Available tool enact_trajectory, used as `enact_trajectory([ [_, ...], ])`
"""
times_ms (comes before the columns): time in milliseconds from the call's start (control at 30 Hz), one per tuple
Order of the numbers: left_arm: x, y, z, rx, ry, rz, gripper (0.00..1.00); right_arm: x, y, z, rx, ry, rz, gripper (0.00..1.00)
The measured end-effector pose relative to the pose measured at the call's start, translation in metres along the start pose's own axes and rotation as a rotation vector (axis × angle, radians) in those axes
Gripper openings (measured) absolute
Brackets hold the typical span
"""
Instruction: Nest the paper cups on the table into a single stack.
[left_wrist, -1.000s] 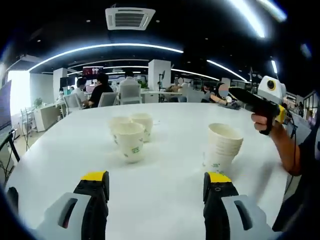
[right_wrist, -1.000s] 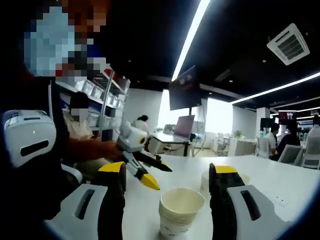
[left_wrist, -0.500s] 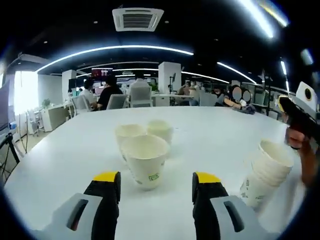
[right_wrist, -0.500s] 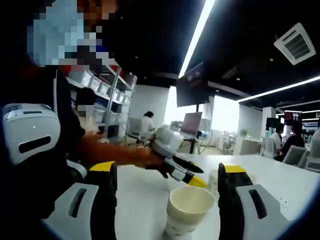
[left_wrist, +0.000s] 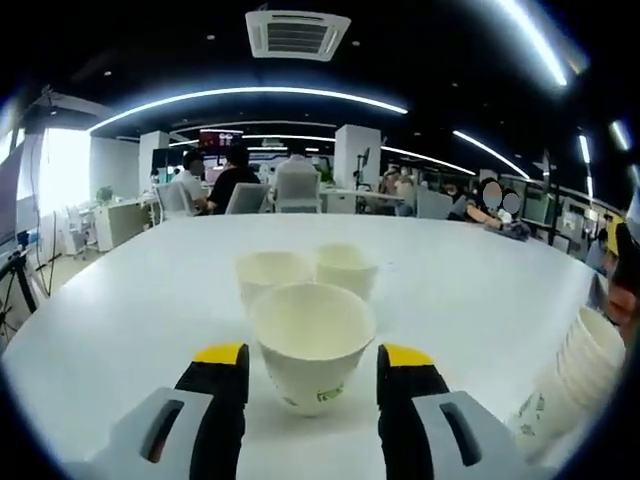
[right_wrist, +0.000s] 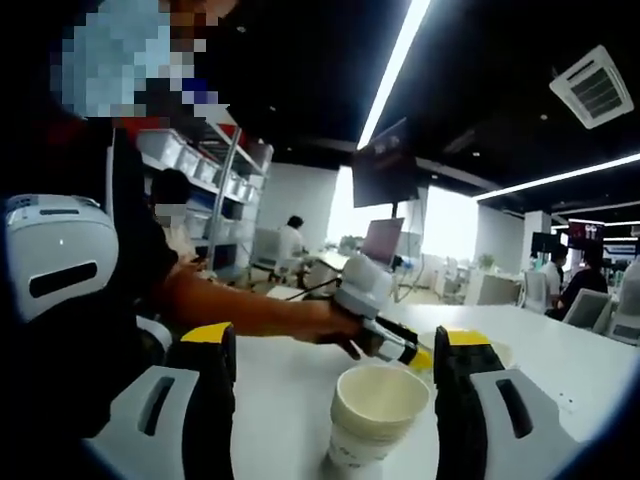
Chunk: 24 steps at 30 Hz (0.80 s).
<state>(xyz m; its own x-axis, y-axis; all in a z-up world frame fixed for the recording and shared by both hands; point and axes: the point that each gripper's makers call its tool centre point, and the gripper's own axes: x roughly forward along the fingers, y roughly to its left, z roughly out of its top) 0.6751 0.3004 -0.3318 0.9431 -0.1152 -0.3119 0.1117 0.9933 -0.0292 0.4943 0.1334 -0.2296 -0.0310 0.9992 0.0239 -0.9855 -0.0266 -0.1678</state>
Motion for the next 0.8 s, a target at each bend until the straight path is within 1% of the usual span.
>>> enact_trajectory([
  [200, 0.001, 0.004, 0.000, 0.004, -0.014, 0.017, 0.45, 0.000, -0.001, -0.003, -0.001, 0.009, -0.005, 0.83],
  [400, 0.004, 0.007, 0.000, 0.002, -0.025, 0.022, 0.45, 0.000, -0.004, -0.008, 0.002, 0.026, -0.012, 0.81],
  [733, -0.004, 0.005, 0.002, 0.001, -0.033, 0.018, 0.44, 0.000, -0.006, -0.013, 0.003, 0.041, -0.022, 0.79],
  [767, -0.014, 0.003, 0.001, 0.000, -0.038, 0.021, 0.44, 0.000, -0.007, -0.013, 0.002, 0.042, -0.023, 0.79],
  [800, -0.016, 0.003, 0.002, 0.000, -0.041, 0.022, 0.44, 0.000, -0.007, -0.013, 0.003, 0.042, -0.024, 0.79],
])
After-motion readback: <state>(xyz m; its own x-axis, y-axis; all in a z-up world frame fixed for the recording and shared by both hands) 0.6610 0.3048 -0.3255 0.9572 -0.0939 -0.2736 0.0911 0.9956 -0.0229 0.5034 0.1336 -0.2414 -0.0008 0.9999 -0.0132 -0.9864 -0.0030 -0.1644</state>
